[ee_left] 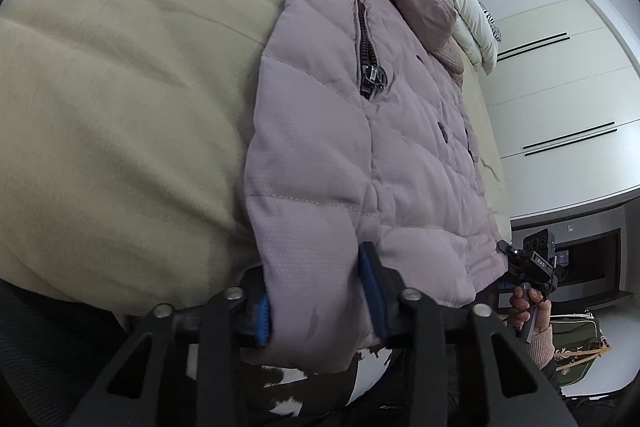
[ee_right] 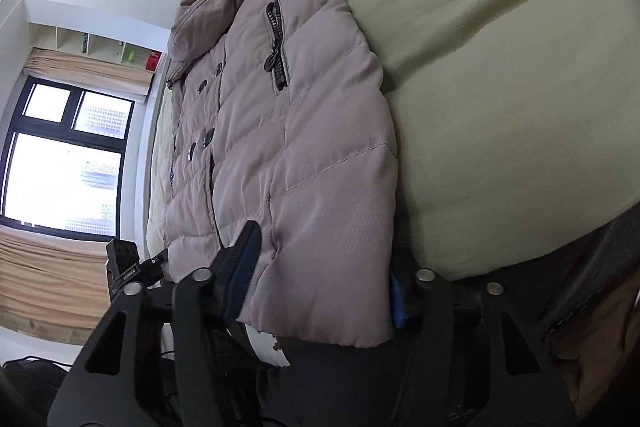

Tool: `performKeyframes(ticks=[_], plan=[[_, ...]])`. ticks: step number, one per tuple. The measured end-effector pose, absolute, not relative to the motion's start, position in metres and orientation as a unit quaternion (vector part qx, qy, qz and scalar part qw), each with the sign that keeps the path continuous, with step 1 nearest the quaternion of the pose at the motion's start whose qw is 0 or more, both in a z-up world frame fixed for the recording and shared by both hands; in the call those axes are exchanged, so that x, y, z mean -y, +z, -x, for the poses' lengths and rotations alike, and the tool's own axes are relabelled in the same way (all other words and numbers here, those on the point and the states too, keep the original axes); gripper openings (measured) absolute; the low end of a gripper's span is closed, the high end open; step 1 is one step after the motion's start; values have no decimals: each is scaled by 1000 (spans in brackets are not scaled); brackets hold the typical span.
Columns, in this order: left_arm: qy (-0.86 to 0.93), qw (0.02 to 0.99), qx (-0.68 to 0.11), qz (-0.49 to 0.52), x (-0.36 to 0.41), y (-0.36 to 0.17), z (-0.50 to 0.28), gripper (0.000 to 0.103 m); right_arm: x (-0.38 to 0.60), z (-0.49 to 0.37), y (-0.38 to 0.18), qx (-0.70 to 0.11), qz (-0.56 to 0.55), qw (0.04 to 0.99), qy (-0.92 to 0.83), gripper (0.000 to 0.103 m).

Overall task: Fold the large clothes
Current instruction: 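Grasp the coat hem with both grippers, then lift the hem with both grippers and fold it over toward the collar, release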

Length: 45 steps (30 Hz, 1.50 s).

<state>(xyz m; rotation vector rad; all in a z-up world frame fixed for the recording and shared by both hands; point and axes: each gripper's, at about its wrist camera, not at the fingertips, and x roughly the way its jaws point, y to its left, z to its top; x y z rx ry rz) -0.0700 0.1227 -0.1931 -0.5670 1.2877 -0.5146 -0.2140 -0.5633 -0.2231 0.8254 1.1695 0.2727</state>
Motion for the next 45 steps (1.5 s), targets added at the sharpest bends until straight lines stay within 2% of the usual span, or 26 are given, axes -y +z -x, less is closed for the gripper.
performKeyframes(ticks=[1, 2, 4, 7, 16, 20, 23, 28, 33, 39, 45], plan=[[-234, 733, -586, 255, -121, -192, 70, 16, 561, 213, -224, -537, -372, 748, 117, 30], [-234, 737, -585, 243, -118, -189, 71, 13, 559, 212, -224, -539, -363, 752, 112, 24], [-230, 752, -583, 204, -108, -181, 73, 8, 549, 212, -218, -538, -336, 766, 105, 17], [-228, 762, -577, 184, -103, -170, 81, 6, 538, 216, -205, -530, -302, 787, 95, 10], [-245, 738, -614, 131, -109, -140, 145, 6, 515, 279, -156, -509, -260, 814, 103, 9], [-263, 727, -602, 198, -128, -130, 147, 6, 509, 296, -139, -481, -275, 825, 117, 9], [-267, 759, -531, 266, -144, -90, 122, 6, 507, 279, -119, -437, -288, 842, 132, 8], [-290, 836, -391, 253, -139, -11, 80, 6, 502, 220, -49, -338, -251, 894, 153, 8], [-275, 871, -293, 283, -138, 32, 14, 7, 512, 147, 14, -233, -239, 935, 123, 8], [-224, 867, -298, 331, -137, 23, -113, 7, 509, 30, 39, -216, -173, 960, 43, 8], [-161, 868, -343, 321, -125, -26, -218, 7, 525, -112, 8, -274, -187, 943, 6, 8]])
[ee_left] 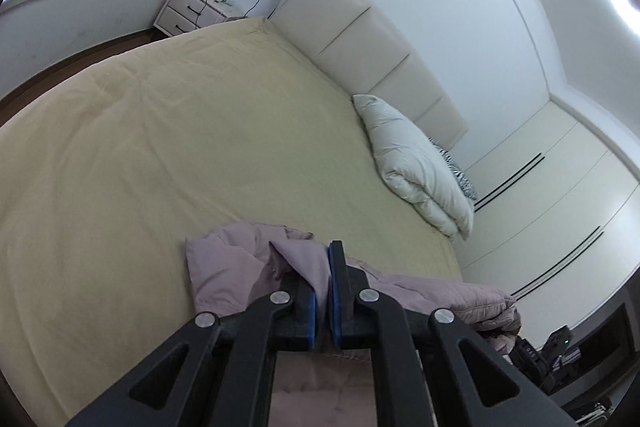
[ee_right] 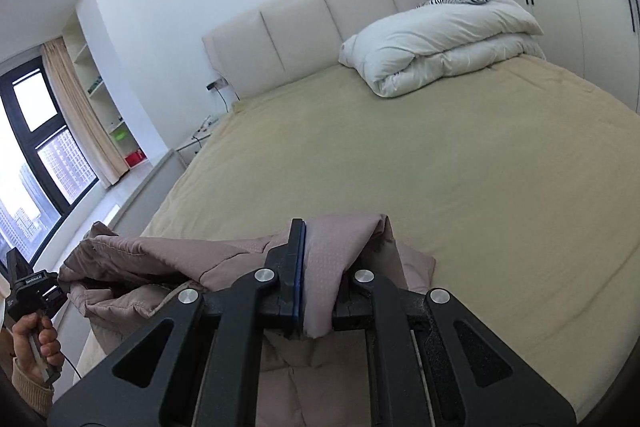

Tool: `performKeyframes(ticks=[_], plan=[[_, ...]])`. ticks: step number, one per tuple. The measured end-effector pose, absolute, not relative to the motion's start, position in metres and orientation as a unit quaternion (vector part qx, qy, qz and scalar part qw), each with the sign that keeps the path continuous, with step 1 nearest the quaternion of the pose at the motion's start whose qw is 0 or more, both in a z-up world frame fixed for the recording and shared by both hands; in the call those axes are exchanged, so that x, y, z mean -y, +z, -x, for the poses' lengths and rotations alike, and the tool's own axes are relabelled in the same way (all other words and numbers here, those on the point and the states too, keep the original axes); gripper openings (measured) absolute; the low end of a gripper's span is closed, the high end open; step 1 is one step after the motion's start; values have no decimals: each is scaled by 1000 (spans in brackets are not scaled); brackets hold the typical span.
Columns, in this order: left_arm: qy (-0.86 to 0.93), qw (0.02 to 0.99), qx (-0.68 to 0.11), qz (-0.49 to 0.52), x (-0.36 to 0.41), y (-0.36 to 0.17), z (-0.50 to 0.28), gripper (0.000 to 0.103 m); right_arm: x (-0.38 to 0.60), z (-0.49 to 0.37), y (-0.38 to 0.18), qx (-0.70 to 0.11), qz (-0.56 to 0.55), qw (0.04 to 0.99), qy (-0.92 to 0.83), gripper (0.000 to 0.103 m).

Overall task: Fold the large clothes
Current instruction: 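Lift the hem with both grippers and fold it over toward the collar, release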

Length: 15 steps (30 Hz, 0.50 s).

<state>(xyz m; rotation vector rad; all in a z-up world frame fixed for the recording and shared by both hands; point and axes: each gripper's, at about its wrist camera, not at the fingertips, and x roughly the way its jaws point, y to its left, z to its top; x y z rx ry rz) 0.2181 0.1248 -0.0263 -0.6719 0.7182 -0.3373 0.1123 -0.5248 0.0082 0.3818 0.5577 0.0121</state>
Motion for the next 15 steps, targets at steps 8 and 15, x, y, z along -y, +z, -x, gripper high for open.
performKeyframes(ticks=[8, 15], plan=[[-108, 870, -396, 275, -102, -96, -305, 7, 526, -253, -87, -355, -130, 924, -53, 8], [-84, 889, -401, 206, -79, -131, -327, 8, 522, -281, -156, -390, -96, 912, -85, 8]])
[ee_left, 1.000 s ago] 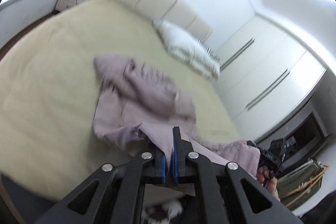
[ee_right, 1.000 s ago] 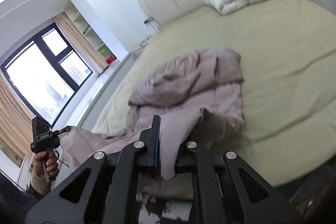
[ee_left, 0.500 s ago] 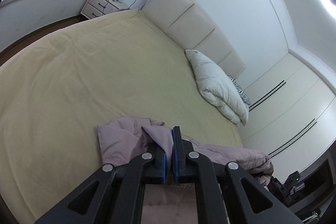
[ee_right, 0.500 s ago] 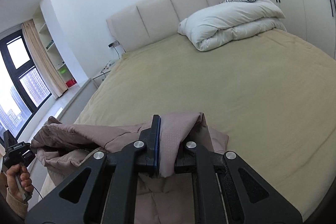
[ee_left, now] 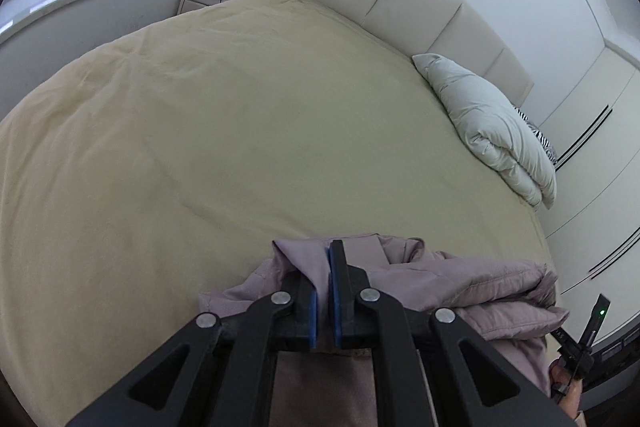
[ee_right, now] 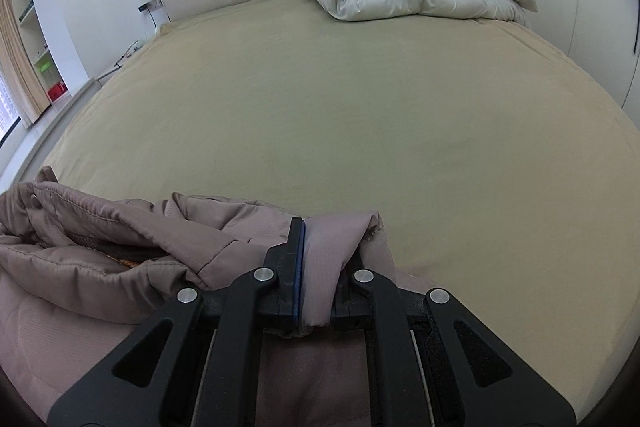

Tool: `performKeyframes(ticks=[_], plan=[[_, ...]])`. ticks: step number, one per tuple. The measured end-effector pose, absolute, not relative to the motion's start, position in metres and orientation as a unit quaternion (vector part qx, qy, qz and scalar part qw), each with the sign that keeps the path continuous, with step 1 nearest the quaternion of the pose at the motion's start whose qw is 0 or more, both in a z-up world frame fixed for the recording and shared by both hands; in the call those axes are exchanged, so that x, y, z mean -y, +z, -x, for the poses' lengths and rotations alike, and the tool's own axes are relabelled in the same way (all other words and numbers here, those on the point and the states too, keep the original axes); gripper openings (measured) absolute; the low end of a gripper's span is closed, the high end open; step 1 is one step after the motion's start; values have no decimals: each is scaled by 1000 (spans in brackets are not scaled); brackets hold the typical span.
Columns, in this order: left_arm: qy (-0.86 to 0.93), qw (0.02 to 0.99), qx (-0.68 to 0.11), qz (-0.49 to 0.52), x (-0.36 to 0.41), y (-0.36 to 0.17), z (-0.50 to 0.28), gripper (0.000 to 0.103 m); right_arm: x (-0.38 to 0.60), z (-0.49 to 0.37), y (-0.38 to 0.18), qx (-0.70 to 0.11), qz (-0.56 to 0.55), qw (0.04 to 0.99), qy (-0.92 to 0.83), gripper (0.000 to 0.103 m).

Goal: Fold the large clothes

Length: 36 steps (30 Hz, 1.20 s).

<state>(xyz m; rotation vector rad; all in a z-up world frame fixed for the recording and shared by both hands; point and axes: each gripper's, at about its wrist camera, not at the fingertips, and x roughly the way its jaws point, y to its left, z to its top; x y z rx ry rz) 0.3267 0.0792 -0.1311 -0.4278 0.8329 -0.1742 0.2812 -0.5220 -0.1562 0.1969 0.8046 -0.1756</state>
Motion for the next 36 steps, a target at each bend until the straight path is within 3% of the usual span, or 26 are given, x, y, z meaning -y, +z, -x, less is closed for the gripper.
performKeyframes(ticks=[8, 14, 15, 16, 18, 19, 20, 21, 22, 26, 30, 33, 36], plan=[[-71, 894, -410, 164, -65, -153, -329, 10, 513, -306, -191, -409, -73, 905, -91, 7], [-73, 891, -419, 157, -61, -149, -330, 10, 535, -317, -200, -428, -145, 891, -42, 10], [-79, 890, -416, 167, -64, -144, -326, 13, 540, -314, -196, -421, -169, 890, -29, 11], [-86, 889, -409, 186, -69, -138, -320, 25, 546, -309, -192, -412, -197, 890, -13, 14], [-100, 887, -397, 213, -77, -124, -309, 43, 553, -296, -185, -386, -240, 891, 10, 23], [-97, 890, -389, 219, -80, -115, -303, 60, 557, -289, -180, -369, -257, 893, 20, 41], [-88, 894, -377, 223, -85, -108, -296, 68, 560, -283, -177, -356, -273, 893, 26, 71], [-82, 899, -364, 230, -90, -99, -289, 76, 563, -277, -174, -347, -294, 890, 33, 83], [-80, 902, -350, 241, -96, -90, -282, 76, 565, -274, -171, -346, -310, 885, 40, 89], [-85, 917, -325, 217, -87, -60, -265, 76, 550, -273, -150, -362, -278, 888, 52, 89], [-120, 930, -332, 98, -18, -50, -262, 76, 482, -277, -122, -386, -164, 905, 67, 86], [-123, 925, -359, 27, 27, -71, -272, 76, 425, -285, -118, -402, -98, 907, 80, 78], [-112, 903, -414, 18, 42, -109, -301, 75, 387, -295, -133, -430, -61, 899, 62, 72]])
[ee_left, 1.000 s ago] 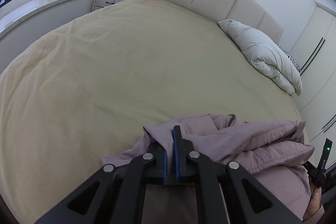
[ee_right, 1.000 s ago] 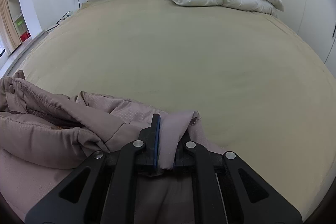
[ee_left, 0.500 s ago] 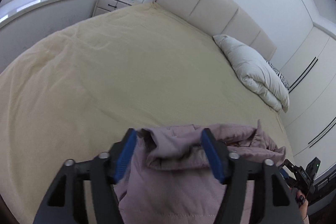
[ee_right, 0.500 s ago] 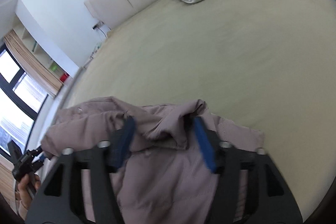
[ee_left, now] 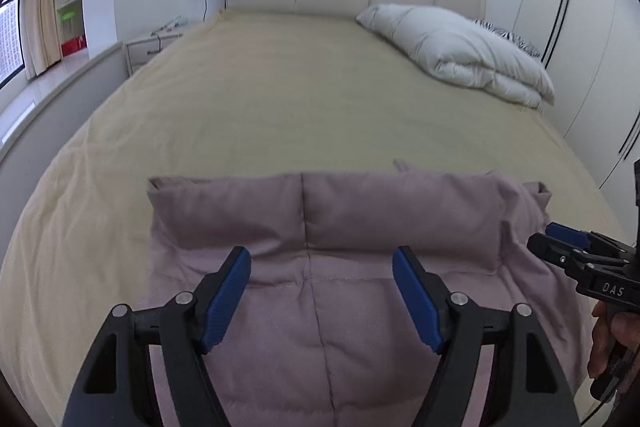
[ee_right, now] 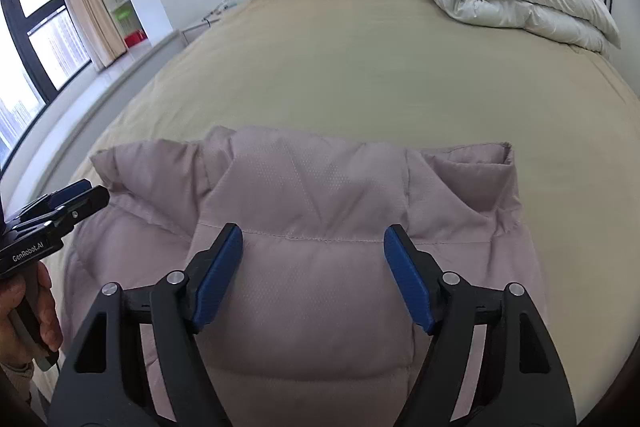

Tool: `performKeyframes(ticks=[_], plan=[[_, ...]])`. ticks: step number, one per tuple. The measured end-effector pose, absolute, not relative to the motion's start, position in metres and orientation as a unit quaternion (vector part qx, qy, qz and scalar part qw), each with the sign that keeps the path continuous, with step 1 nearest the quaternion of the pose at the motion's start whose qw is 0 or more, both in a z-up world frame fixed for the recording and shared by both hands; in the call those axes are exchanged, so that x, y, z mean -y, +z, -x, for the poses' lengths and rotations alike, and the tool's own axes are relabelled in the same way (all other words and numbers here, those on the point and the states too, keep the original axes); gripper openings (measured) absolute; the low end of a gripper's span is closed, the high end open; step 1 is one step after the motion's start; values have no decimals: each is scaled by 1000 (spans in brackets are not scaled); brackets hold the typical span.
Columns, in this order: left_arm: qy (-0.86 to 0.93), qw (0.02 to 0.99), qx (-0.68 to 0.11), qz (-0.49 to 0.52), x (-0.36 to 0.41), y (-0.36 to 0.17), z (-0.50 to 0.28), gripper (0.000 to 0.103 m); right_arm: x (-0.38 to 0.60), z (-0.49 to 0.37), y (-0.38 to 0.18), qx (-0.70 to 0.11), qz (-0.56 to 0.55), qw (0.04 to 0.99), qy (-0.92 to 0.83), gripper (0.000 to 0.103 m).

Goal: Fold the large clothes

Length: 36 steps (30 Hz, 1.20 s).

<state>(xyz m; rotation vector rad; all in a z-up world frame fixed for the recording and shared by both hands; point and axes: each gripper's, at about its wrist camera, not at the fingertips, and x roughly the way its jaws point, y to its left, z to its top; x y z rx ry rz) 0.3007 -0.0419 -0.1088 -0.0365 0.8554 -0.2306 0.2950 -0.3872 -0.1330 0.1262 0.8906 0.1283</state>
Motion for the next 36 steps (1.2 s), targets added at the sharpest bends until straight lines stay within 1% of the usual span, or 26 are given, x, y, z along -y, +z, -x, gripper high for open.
performKeyframes(ticks=[2, 4, 8, 12, 15, 17, 20, 22, 24, 26, 28, 31, 34, 36], plan=[[-97, 894, -437, 19, 40, -133, -317, 75, 378, -308, -154, -457, -56, 887, 42, 72], [-93, 884, -456, 39, 36, -148, -328, 78, 379, -319, -176, -473, -65, 878, 33, 72], [-80, 885, -458, 15, 43, -156, -341, 82, 373, -334, -194, -467, -50, 882, 19, 75], [-70, 887, -457, 12, 52, -167, -356, 86, 367, -337, -204, -456, -41, 889, 10, 76], [-60, 884, -463, 3, 57, -170, -363, 87, 365, -344, -212, -455, -41, 889, 7, 76], [-57, 883, -466, -2, 57, -162, -358, 86, 367, -351, -217, -460, -43, 887, 11, 77], [-55, 892, -449, 4, 51, -135, -327, 84, 386, -336, -195, -454, -71, 888, 24, 77], [-65, 903, -424, 8, 50, -117, -300, 84, 399, -309, -175, -417, -88, 904, 9, 77], [-79, 910, -408, -3, 59, -111, -282, 84, 413, -288, -166, -390, -100, 915, -19, 77], [-91, 902, -421, -30, 76, -124, -280, 85, 423, -282, -172, -402, -100, 909, -40, 77], [-84, 898, -430, -29, 79, -136, -288, 89, 425, -286, -186, -427, -90, 899, -31, 77], [-79, 896, -436, -23, 77, -144, -301, 95, 426, -291, -193, -431, -82, 898, -33, 78], [-76, 895, -437, -37, 78, -152, -313, 98, 426, -306, -198, -438, -75, 894, -49, 78], [-72, 894, -440, -39, 79, -158, -322, 99, 420, -318, -204, -452, -62, 888, -59, 79]])
